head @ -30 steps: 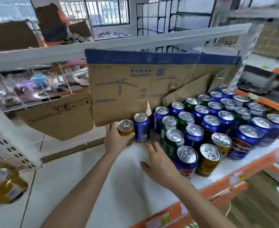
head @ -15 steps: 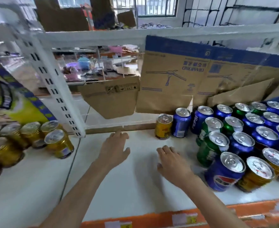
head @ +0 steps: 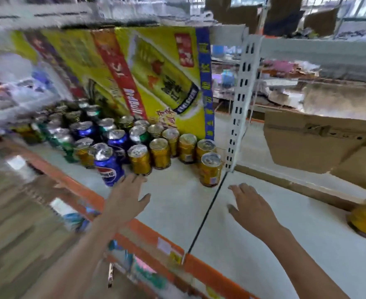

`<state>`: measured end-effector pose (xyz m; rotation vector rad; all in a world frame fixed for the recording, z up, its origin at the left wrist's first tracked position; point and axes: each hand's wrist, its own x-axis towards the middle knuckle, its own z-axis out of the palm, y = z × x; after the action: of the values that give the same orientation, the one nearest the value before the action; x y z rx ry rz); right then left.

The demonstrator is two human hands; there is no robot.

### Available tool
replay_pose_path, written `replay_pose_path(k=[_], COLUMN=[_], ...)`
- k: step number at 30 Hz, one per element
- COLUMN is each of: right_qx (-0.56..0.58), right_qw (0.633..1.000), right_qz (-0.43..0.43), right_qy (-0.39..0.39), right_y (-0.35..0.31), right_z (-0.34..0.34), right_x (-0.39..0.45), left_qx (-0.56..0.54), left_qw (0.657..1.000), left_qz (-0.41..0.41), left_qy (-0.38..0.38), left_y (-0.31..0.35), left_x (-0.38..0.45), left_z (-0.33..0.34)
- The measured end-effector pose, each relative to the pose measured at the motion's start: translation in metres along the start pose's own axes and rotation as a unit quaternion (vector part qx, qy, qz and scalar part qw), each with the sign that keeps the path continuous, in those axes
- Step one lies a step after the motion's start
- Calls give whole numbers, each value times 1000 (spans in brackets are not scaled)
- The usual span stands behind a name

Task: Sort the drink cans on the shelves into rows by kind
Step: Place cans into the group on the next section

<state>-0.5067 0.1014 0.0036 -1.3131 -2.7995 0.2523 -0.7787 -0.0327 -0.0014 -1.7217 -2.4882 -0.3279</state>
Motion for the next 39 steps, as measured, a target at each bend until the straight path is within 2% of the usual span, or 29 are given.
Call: replay_pose_path(k=[7, 12, 14, 16, 19, 23, 29, 35, 39], right_qx=[44, 36, 90, 197, 341, 395, 425, 412, 392], right_qw=[994, 982, 973, 953, 899, 866, 845, 844, 836], right_qz=[8, 76, 108, 146, 200, 233, 239, 245, 300], right_qy=[97, 168, 181, 180, 190, 200, 221, 239, 240], right_y=[-44, -57, -58, -59, -60, -60, -55, -24, 16], right_z=[-6, -5, 1, 9, 23, 33, 26, 4, 3], right_x=[48, 71, 81, 89, 98, 96, 61, 9, -37], left_qx=[-49, -107, -122, -150, -249, -317, -330, -387, -438], left_qw=[992, 972, 968, 966, 943, 914, 924, 920, 898], left_qz=[-90, -166, -178, -189, -209, -228, -143, -24, 45], left_qy=[71, 126, 126, 95, 71, 106, 127, 60, -15], left_y=[-75, -96, -103, -109, -111, -106, -79, 3, 71], left_x=[-7, 7, 17, 28, 41, 49, 44, 58, 57], left_z=[-17, -22, -15, -5, 11, 19, 19, 24, 32])
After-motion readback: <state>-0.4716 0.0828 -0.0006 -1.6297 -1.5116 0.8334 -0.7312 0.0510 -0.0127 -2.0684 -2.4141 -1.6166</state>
